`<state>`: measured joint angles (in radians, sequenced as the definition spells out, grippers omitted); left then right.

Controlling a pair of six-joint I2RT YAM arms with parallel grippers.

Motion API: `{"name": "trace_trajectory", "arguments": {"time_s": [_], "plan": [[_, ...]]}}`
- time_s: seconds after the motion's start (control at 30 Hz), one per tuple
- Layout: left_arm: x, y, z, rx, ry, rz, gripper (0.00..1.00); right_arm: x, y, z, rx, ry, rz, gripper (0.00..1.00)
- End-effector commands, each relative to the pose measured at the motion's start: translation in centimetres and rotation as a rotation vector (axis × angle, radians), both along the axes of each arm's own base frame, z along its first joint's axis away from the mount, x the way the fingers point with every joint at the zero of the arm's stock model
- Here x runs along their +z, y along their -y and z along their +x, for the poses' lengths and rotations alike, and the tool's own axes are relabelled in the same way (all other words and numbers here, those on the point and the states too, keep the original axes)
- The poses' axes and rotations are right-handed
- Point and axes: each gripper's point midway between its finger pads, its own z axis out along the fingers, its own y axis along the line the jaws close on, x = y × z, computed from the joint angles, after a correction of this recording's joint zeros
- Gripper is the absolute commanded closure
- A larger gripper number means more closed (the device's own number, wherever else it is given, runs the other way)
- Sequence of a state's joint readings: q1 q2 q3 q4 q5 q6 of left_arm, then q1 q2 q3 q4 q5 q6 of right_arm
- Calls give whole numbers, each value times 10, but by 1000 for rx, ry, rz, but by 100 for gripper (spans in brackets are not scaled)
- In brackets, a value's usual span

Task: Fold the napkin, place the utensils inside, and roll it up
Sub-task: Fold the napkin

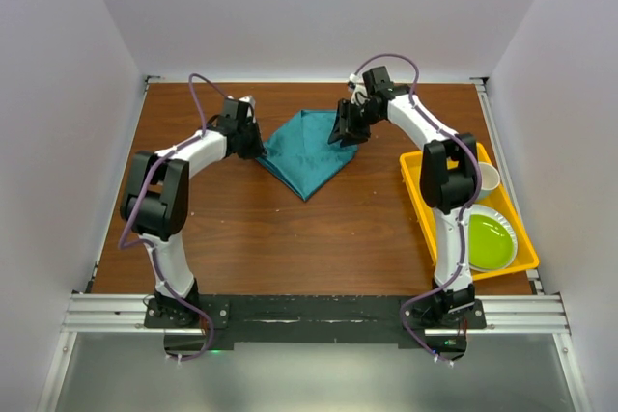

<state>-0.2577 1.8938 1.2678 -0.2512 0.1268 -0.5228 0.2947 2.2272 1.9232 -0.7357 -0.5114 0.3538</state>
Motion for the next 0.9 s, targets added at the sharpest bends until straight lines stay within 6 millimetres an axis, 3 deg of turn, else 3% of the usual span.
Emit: {"name": "trace_trajectory", "arguments": {"time_s": [0.0, 0.17, 0.27, 0.4, 0.47, 0.53, 0.57, 0.6, 0.63, 0.7, 0.77, 0.8, 0.83, 0.87], "plan": [[-7, -15, 7, 34, 1, 41, 92, -14, 8, -8, 12, -6, -30, 51], [-18, -25, 5, 24, -21, 98, 92, -39, 14, -10, 13, -29, -70, 51], [-19, -26, 4, 16, -36, 105, 92, -41, 17, -8, 21, -26, -89, 51], [9, -26, 9, 33, 14, 99, 88, -28, 18, -1, 21, 11, -97, 50], [30, -28, 13, 71, 31, 93, 78, -16, 17, 1, 21, 30, -100, 48], [60, -26, 12, 91, 60, 65, 68, -4, 18, 1, 4, 39, -96, 40], [70, -24, 10, 110, 66, 47, 64, 12, 18, 1, -4, 71, -88, 38], [93, -17, 5, 101, 111, 30, 61, 19, 19, 1, -14, 84, -94, 36], [99, -15, -2, 100, 116, 31, 53, 29, 19, 1, -29, 99, -96, 32], [122, -3, -21, 77, 142, 9, 50, 50, 22, -1, -49, 140, -121, 28], [117, 7, -49, 47, 103, -17, 49, 57, 15, -12, -23, 156, -158, 26], [134, 7, -63, 44, 138, -49, 49, 67, 13, -18, -18, 185, -181, 24], [120, 6, -81, 36, 107, -61, 49, 61, 5, -26, 26, 223, -235, 23], [121, 4, -93, 51, 105, -85, 49, 62, -1, -32, 55, 258, -262, 9]]}}
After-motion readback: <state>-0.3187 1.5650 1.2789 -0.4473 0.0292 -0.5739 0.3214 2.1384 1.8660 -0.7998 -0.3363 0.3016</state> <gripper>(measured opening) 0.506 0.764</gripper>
